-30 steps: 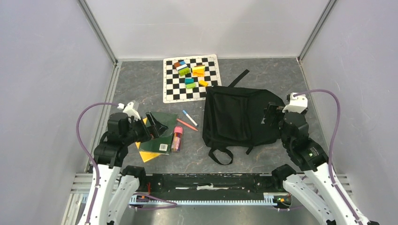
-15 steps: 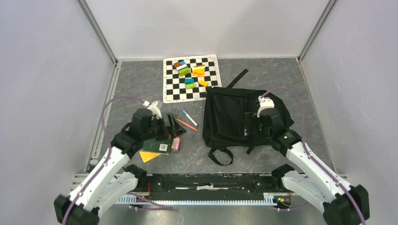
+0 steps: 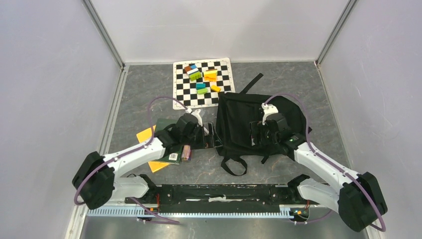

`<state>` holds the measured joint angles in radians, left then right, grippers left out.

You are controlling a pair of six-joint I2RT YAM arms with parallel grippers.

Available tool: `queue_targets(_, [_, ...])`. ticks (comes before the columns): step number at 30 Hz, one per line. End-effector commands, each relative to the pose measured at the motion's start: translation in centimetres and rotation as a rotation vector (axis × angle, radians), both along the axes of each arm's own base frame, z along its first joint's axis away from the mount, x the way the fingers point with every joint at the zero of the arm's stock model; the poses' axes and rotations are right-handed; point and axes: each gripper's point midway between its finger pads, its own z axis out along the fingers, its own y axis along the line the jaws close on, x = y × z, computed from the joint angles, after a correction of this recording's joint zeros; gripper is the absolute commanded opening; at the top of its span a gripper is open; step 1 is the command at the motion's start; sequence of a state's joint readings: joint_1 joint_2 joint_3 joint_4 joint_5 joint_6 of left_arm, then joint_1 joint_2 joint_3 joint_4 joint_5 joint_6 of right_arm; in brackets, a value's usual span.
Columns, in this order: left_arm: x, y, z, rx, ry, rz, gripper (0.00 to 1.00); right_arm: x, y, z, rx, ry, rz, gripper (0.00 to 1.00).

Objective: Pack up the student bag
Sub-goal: Place the student bag at the center of the board.

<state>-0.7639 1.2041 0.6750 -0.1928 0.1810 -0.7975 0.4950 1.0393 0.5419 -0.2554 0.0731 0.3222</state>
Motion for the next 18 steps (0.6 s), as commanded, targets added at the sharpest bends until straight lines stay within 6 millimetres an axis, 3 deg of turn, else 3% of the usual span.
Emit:
queue_targets(1, [2.4, -3.6, 3.4, -0.122, -0.073, 0.028, 1.00, 1.8, -0.4, 0.5, -0.036, -0.070, -0.025, 0.89])
queue_targets(7, [2.7, -4.9, 1.6, -0.107, -0.034, 0.026, 0.99, 1.9, -0.3, -0.3, -0.038, -0.069, -0.020, 0.76])
queue_targets(8, [2.5, -5.1, 1.0, -0.100, -0.017, 0.022, 0.96, 1.8, -0.4, -0.5, -0.045, -0.068, -0.017, 0.76])
queue_targets(12, [2.5, -6.7, 0.9, -0.147, 0.006, 0.002, 0.84, 1.6, -1.3, -1.3, -0.088, -0.061, -0.036, 0.61])
queue_targets(18, [2.4, -7.9, 2.6, -0.168, -0.033, 0.021, 0.96, 0.9, -2.3, -2.6, -0.134, -0.037, -0.047, 0.39])
